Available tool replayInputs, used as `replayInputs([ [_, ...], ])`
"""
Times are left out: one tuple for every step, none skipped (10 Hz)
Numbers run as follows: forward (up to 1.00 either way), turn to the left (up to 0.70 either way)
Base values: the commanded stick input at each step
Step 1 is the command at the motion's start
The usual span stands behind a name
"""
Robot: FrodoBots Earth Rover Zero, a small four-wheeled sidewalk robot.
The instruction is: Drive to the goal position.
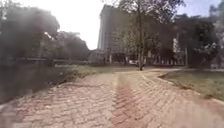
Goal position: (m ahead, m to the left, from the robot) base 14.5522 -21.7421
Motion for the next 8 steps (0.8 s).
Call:
replayInputs([
  [0.85, 0.00],
  [0.85, 0.00],
  [0.85, 0.00],
  [0.85, 0.00],
  [0.85, 0.00],
  [0.85, 0.00],
  [0.85, 0.00],
  [0.85, -0.34],
])
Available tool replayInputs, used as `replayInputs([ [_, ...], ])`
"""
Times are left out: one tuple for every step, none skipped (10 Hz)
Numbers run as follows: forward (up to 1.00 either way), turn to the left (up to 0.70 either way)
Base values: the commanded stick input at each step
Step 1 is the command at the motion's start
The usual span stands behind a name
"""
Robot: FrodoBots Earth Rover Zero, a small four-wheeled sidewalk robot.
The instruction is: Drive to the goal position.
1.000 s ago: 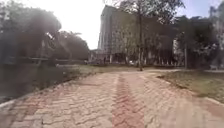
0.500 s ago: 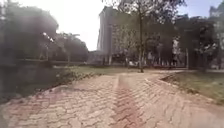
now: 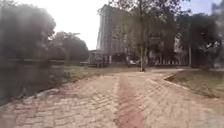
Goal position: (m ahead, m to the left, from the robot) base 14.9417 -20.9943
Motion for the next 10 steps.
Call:
replayInputs([
  [0.85, -0.34],
  [0.85, 0.00],
  [0.85, 0.00],
  [0.85, 0.00],
  [0.85, 0.00],
  [0.85, 0.00],
  [0.85, 0.00],
  [0.85, 0.00],
  [0.85, 0.00],
  [0.85, 0.00],
])
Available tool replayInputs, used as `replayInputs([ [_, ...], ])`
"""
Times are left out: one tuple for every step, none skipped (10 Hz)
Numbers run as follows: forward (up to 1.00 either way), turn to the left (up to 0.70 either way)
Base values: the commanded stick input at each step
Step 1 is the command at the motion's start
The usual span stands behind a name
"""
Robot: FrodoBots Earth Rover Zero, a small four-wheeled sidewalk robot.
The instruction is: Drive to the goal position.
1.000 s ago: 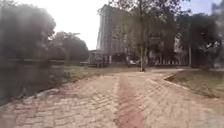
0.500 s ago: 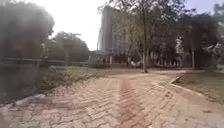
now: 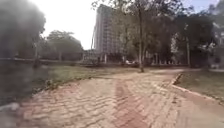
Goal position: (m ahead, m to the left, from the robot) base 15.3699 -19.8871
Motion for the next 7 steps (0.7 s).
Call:
replayInputs([
  [0.85, 0.00],
  [0.85, 0.00],
  [0.85, 0.00],
  [0.85, -0.01],
  [0.85, -0.18],
  [0.85, -0.34],
  [0.85, -0.34],
])
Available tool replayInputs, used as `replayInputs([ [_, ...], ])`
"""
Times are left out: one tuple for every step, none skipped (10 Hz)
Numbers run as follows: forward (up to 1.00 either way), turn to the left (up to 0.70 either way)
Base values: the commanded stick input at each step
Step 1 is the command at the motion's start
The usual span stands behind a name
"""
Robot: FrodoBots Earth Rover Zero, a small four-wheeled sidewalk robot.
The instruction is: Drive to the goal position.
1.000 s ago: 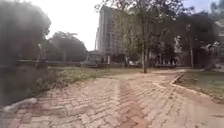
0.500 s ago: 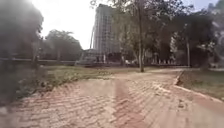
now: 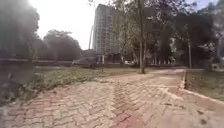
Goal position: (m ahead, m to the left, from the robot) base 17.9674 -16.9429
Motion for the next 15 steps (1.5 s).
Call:
replayInputs([
  [0.85, -0.34],
  [0.85, -0.34],
  [0.85, -0.34],
  [0.85, -0.34],
  [0.85, -0.34],
  [0.85, -0.34],
  [0.85, -0.34],
  [0.85, -0.34],
  [0.85, -0.34],
  [0.85, -0.30],
  [0.85, -0.14],
  [0.85, 0.00],
  [0.85, 0.00],
  [0.85, 0.00],
  [0.85, 0.00],
])
